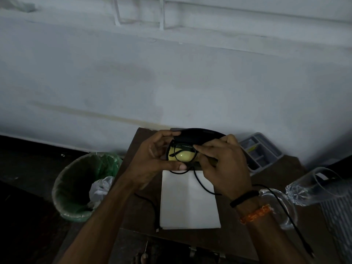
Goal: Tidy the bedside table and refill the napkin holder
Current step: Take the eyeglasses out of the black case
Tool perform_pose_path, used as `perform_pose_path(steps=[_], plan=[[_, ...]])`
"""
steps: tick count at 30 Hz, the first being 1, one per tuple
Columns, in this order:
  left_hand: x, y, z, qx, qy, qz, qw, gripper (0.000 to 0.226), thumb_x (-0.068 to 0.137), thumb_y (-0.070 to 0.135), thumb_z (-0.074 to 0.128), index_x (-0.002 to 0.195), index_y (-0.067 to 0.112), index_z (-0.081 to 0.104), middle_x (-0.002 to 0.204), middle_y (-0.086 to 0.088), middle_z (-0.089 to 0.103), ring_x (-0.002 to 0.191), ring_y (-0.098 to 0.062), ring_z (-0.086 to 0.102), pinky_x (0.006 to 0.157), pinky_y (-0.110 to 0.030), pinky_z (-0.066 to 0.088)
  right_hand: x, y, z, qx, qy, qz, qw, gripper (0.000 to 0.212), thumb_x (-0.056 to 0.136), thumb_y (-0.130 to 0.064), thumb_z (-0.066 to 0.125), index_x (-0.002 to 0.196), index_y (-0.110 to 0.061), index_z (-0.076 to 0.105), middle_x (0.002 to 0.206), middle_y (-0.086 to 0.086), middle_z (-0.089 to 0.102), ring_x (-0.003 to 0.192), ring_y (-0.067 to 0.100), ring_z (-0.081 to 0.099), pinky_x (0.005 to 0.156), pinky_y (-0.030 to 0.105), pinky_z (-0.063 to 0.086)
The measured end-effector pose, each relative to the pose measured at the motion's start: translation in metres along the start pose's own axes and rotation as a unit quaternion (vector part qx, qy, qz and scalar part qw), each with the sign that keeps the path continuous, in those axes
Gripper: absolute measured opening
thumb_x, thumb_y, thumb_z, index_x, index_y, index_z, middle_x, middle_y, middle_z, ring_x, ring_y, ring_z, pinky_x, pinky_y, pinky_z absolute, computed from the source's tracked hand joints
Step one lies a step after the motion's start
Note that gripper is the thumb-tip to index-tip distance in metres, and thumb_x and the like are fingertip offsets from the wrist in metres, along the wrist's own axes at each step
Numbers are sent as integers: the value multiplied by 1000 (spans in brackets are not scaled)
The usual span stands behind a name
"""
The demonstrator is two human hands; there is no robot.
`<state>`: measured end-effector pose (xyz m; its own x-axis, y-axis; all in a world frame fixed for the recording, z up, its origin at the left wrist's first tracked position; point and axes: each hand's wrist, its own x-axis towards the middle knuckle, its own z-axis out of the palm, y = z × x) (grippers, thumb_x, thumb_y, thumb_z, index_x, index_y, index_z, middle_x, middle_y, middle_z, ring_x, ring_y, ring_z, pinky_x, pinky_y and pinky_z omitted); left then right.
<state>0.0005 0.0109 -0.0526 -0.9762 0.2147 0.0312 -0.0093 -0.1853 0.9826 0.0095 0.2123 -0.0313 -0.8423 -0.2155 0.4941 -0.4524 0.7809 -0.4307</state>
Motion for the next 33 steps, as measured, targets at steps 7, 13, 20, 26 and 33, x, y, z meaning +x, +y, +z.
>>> perform_pose_path(steps=[7,13,20,26,33], plan=[[0,0,-2,-6,-3,0,1000,79,56,-18,80,128,4,54,124,-15,66,118,-34,61,94,-49,54,2,0,-1,-22,-16,6,1000,32,79,-9,56,101,-20,78,95,-8,70,89,20,48,75,29,46],[1,1,-1,-14,3,6,1000,77,58,-21,78,126,1,53,125,-17,65,117,-32,62,90,-46,56,-1,-1,0,-25,35,3,999,31,80,-3,60,105,-14,75,104,-3,71,93,20,53,80,31,48],[-1,3,-6,-89,30,-9,996,74,58,-19,76,119,0,40,111,-25,59,99,-35,66,77,-44,60,2,7,-25,124,212,165,955,21,90,-18,63,109,-22,70,103,-3,66,91,14,63,80,32,53],[1,5,-4,-111,5,-22,994,81,70,-20,67,136,19,44,117,-15,68,106,-33,67,84,-48,57,3,11,-25,535,-28,419,733,48,81,-45,64,127,-31,61,128,-1,64,109,23,67,86,48,57],[3,8,-6,-158,10,-64,985,40,83,10,69,120,4,53,119,-12,66,112,-34,64,86,-50,57,2,18,-24,570,-25,398,719,39,85,-12,68,123,-15,63,123,13,66,102,25,70,81,35,59]])
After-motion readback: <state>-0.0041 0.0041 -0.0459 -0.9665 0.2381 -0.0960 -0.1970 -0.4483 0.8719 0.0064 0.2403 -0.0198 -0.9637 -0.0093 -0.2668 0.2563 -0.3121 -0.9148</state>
